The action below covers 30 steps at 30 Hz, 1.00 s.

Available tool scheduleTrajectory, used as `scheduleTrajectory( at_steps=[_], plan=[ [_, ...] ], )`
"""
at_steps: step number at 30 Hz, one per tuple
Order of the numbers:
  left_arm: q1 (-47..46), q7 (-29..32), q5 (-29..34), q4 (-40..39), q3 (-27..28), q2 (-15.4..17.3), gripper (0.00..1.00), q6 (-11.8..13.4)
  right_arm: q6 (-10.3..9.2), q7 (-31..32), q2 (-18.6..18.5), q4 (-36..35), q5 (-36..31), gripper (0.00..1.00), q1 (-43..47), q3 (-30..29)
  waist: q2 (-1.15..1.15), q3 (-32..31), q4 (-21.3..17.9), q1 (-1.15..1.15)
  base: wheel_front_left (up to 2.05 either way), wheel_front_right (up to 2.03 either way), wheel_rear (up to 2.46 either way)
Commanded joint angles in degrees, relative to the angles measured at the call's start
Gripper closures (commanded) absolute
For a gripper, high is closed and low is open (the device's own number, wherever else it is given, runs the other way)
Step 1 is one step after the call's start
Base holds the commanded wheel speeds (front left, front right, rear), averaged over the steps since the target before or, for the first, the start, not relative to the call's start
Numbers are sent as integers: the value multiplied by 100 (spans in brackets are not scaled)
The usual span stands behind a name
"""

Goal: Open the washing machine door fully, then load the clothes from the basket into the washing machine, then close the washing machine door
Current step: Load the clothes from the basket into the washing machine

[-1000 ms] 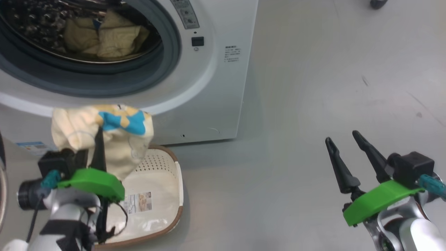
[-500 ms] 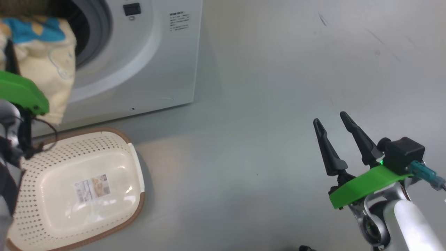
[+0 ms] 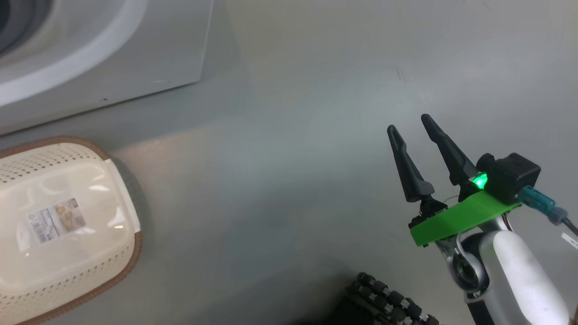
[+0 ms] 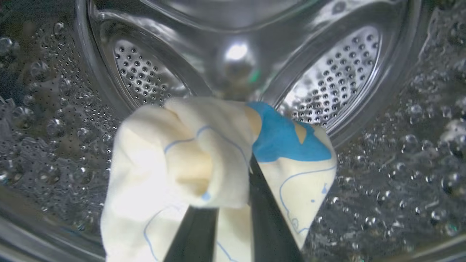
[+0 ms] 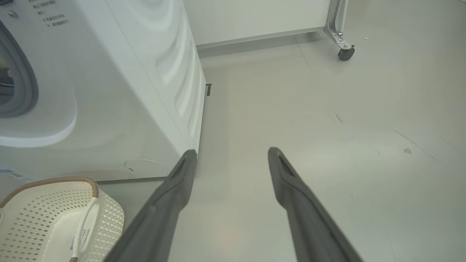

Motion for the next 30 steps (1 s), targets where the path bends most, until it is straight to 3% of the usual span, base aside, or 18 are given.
scheduleTrajectory(
  at_steps=[1,8,9,10,11,19,30],
  plan=[
    [-440,-101,-23,-105,184,325,100,-67,0,-97,-3,-106,49,0,-51,97,0,281,-139,-1,0,0,0],
    [-1244,-371,220,406,40,392,98,-77,0,-298,42,120,152,0,-263,234,0,546,-220,-1,0,0,0],
    [-1244,-348,230,526,35,411,61,-51,0,-316,47,153,163,0,-281,246,0,559,-226,-1,0,0,0],
    [-1234,-352,269,614,2,441,15,-49,0,-334,51,179,172,0,-292,248,0,569,-224,-1,0,0,0],
    [-1226,-385,272,692,3,455,0,-44,0,-352,54,201,180,0,-299,242,0,580,-218,-1,0,0,0],
    [-1054,-536,56,1082,45,269,0,-138,0,-403,40,284,157,0,-366,183,0,573,-75,-1,0,0,0],
    [626,-1652,-172,946,77,-418,0,206,0,-152,-75,83,-62,0,-85,-228,0,-195,472,-1,0,0,0]
  ],
)
